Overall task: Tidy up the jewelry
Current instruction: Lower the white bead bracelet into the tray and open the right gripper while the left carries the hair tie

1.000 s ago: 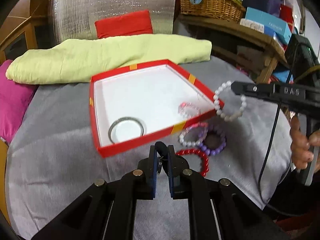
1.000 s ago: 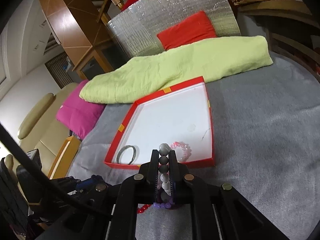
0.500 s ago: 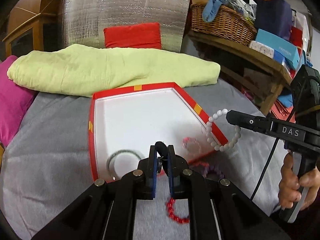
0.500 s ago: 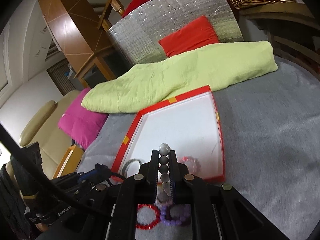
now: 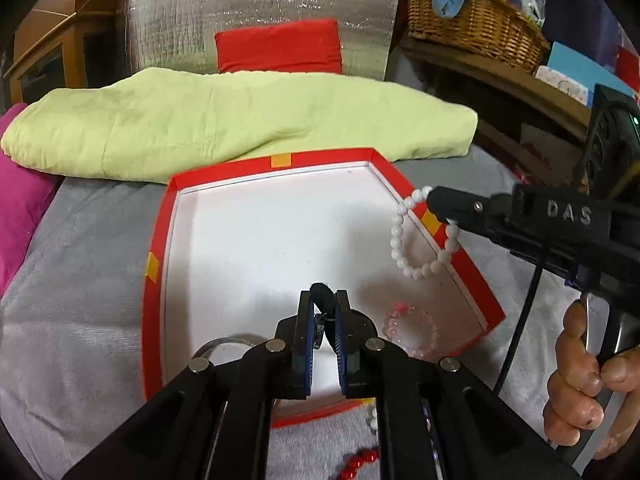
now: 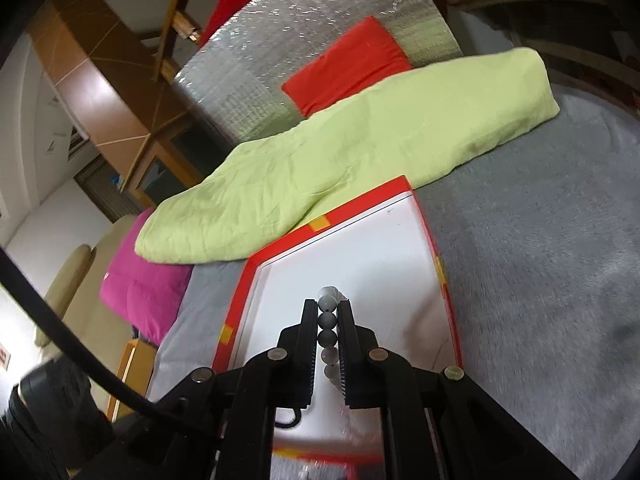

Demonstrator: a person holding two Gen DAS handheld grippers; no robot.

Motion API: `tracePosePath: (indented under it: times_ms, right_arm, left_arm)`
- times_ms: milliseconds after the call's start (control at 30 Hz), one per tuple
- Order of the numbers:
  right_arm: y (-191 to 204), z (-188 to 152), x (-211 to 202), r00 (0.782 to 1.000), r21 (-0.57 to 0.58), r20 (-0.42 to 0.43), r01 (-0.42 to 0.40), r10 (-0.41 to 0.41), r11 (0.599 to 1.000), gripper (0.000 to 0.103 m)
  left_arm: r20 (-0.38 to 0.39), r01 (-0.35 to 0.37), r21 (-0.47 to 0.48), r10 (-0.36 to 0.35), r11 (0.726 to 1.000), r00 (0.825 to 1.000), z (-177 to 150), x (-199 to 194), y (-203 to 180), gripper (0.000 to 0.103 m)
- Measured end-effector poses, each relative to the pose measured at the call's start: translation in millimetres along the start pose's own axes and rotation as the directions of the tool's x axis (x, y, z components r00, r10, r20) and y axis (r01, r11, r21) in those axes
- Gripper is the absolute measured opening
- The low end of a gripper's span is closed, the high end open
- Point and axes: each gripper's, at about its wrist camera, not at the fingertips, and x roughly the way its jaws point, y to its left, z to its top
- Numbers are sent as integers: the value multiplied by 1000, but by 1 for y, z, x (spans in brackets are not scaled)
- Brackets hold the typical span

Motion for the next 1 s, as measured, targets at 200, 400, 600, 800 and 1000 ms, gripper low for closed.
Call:
tracePosePath:
  times_ms: [200, 400, 600, 800, 1000]
  right_arm:
    - [-17, 9, 24, 1000, 58, -27, 15, -14, 998, 10]
    - [-23, 10, 35, 999, 65, -43, 33, -30, 997, 10]
    - [-24, 8, 39, 996, 66, -59, 63, -59, 996, 10]
    - [-30, 6, 41, 993, 72, -76, 98, -93, 993, 10]
    - [-30, 5, 38, 992, 64, -75, 111, -106, 992, 13]
  left_arm:
    - [-33, -33, 20, 34, 999, 999, 1, 17, -6, 10]
    - [-46, -55, 22, 56, 998, 997, 0, 22, -6, 10]
    - [-56, -68, 30, 69, 997, 996, 0, 25, -7, 10]
    - [-67, -74, 37, 77, 997, 995, -1, 28, -7, 13]
    - [-72, -105, 50, 109, 993, 991, -3, 30, -9, 15]
